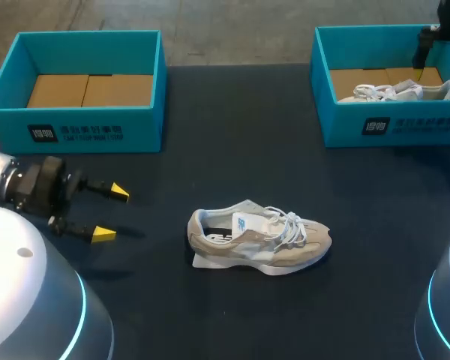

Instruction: Take the shoe out of the shoebox, open the shoe tongue, remove and reinsert the insole, then place the shoe into the shoebox

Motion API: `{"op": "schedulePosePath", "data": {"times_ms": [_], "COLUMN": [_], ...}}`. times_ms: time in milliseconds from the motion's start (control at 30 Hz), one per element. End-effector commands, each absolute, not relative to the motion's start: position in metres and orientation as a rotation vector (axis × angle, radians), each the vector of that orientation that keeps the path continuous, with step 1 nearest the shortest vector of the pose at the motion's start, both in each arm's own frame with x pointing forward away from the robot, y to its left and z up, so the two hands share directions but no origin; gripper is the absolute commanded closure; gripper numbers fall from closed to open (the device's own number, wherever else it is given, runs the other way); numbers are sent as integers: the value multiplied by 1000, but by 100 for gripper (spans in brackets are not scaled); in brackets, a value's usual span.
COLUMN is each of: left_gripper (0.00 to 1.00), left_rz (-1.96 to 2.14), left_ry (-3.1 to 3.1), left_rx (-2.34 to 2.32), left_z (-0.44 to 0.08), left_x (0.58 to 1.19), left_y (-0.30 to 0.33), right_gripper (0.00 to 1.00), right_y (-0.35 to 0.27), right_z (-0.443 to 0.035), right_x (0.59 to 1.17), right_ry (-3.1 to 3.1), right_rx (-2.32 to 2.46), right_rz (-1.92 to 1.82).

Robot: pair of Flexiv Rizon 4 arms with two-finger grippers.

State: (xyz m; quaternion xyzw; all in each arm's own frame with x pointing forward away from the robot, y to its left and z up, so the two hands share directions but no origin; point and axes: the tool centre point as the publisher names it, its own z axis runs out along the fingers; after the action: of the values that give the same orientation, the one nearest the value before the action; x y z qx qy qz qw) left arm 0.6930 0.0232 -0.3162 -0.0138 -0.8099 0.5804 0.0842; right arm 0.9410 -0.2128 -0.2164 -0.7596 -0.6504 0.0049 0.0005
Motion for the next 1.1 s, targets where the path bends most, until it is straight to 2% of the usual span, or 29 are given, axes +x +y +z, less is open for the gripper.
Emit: {"op": "schedulePosePath", "data": {"times_ms": [33, 667, 1100], "left_gripper": [0, 0, 0], "left_rz": [1731, 1891, 1891], "left_ry": [-2419, -2366, -2366], "left_rx": [-40, -12, -12], "left_z": [-316, -346, -346], "left_x": [692, 709, 709], "left_y": [22, -27, -27], "right_gripper": [0, 0, 0], "right_y": [-212, -212, -212], "right_z": [-216, -216, -216], "right_x": [939, 939, 939], "right_ry": [-2042, -2042, -2042], "right_rx": [-2389, -2389, -2389], "right_rz": [13, 13, 13]}}
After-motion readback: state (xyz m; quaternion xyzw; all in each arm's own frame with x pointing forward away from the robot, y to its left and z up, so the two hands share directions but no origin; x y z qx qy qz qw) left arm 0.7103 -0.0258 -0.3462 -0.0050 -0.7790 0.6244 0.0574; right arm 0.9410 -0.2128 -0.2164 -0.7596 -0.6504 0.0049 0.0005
